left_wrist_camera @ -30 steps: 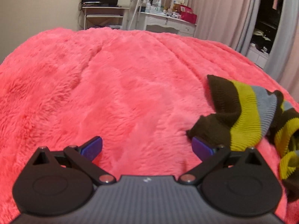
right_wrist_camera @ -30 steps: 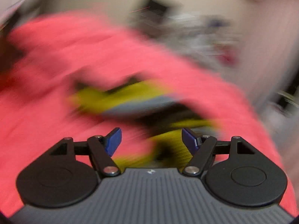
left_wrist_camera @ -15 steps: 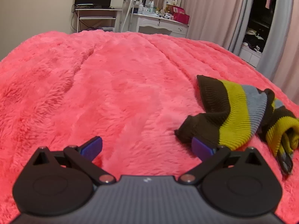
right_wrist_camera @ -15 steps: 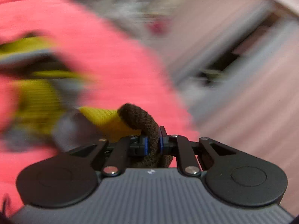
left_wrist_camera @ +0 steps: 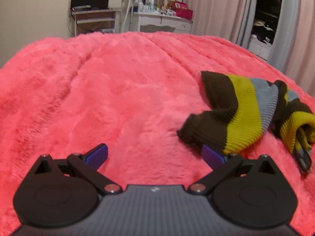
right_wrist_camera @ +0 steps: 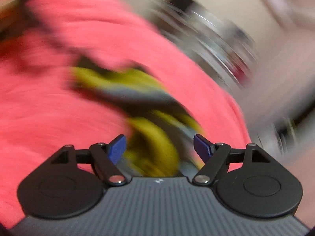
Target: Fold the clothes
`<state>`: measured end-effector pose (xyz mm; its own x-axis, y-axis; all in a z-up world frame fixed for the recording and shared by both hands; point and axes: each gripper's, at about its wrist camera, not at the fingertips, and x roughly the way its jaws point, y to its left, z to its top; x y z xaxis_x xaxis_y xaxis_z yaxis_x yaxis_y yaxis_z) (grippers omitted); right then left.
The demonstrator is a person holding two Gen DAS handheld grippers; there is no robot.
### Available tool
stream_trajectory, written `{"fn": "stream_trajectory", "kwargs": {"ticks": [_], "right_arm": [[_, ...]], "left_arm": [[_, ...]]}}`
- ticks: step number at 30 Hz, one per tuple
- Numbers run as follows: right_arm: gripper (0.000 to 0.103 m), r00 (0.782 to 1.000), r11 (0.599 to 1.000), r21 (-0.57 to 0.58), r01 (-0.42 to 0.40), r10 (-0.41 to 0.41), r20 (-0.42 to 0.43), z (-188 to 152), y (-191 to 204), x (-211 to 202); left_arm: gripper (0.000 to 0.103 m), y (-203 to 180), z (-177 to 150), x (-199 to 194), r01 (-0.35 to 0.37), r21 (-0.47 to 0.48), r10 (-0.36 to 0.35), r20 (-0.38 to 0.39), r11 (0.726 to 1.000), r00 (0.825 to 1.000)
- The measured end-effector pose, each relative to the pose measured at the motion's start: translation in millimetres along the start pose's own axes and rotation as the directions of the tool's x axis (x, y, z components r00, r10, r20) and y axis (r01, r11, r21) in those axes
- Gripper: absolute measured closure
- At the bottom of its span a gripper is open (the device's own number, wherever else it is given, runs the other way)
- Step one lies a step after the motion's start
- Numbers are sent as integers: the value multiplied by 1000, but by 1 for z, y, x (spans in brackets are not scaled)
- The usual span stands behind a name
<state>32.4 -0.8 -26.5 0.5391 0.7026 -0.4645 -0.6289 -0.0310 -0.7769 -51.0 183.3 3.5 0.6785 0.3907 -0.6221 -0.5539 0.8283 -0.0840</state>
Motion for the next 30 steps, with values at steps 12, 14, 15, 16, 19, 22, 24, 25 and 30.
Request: {"fn": "stream_trajectory", "kwargs": {"ticks": [12,14,15,16,19,22,24,25,30], "right_arm": [[92,982,963,219,-154,174,-76,83,-48,193],[93,980,873,451,-187,194,32,110,-94,202],[93,977,842,496,-213,192,93,124,-111,206],[93,970,808,538,-241,186,155,139,-128,210],[94,923,736,588,-336,132,362,189,-173,200],[97,792,660,579,-478,38,610,226,-209,171],[94,791,707,552,-441,15,612,248,-209,180],[92,806,724,543,-425,30,591,251,-213,173],[74,920,858,445,-256,75,384,197,-173,177]], "left_arm": [[0,34,12,-22,-9,-163,29,122,987,992],[0,40,15,-26,-6,-203,37,149,979,988],[0,43,15,-28,-2,-222,38,159,975,987],[0,46,16,-29,3,-237,37,165,972,986],[0,51,16,-30,10,-265,38,176,964,984],[0,52,16,-28,4,-269,44,173,963,984],[0,53,15,-23,-2,-267,46,159,964,986],[0,53,15,-20,-5,-267,46,148,964,988],[0,49,9,-6,8,-227,12,85,974,996]]}}
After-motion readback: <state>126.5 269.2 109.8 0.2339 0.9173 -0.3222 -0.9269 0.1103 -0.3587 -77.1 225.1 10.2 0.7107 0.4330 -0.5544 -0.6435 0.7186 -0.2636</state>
